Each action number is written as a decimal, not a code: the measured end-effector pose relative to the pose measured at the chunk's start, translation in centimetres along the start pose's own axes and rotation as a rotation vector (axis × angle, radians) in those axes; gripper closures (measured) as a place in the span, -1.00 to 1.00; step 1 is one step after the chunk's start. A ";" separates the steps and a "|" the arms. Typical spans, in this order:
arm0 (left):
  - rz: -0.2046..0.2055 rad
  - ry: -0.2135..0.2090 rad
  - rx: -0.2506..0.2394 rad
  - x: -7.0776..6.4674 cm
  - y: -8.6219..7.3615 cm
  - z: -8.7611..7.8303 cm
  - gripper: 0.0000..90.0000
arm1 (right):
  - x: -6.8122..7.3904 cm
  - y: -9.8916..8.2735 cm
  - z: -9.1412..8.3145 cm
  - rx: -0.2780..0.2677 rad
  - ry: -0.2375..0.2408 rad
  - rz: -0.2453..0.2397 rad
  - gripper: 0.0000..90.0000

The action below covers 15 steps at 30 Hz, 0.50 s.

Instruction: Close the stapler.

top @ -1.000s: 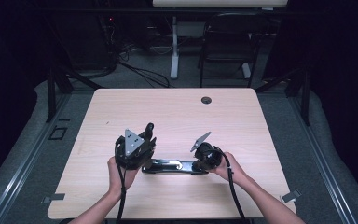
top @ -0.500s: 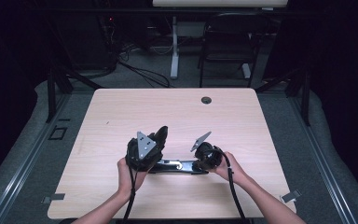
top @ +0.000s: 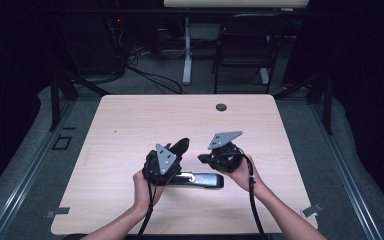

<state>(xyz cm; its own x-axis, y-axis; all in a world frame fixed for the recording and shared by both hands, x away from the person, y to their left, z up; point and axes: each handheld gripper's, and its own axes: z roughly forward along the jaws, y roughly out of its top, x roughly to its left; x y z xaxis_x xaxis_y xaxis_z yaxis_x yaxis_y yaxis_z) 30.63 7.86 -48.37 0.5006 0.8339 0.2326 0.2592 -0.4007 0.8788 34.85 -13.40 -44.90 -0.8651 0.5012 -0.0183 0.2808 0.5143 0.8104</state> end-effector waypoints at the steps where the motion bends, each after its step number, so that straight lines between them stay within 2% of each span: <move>1: 0.005 -0.002 0.001 -0.1 0.0 0.0 0.17 | 0.2 0.6 -0.5 -0.042 0.004 0.007 1.00; 3: 0.011 -0.007 0.004 -0.3 0.0 0.1 0.15 | 0.6 1.7 -1.2 -0.110 0.015 0.013 1.00; 6: 0.007 -0.013 0.001 -0.3 0.0 0.1 0.14 | 0.8 1.8 -1.1 -0.113 0.011 0.003 1.00; 15: 0.003 -0.060 0.017 -0.3 -0.1 0.4 0.07 | 0.7 1.5 -1.1 -0.139 0.010 0.019 1.00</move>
<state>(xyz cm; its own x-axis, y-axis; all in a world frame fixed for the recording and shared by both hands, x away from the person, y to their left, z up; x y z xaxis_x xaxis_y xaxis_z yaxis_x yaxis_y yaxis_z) 30.80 7.50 -48.66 0.5500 0.8086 0.2089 0.2714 -0.4096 0.8710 34.23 -13.05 -43.11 -0.8647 0.5022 0.0029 0.2374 0.4036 0.8836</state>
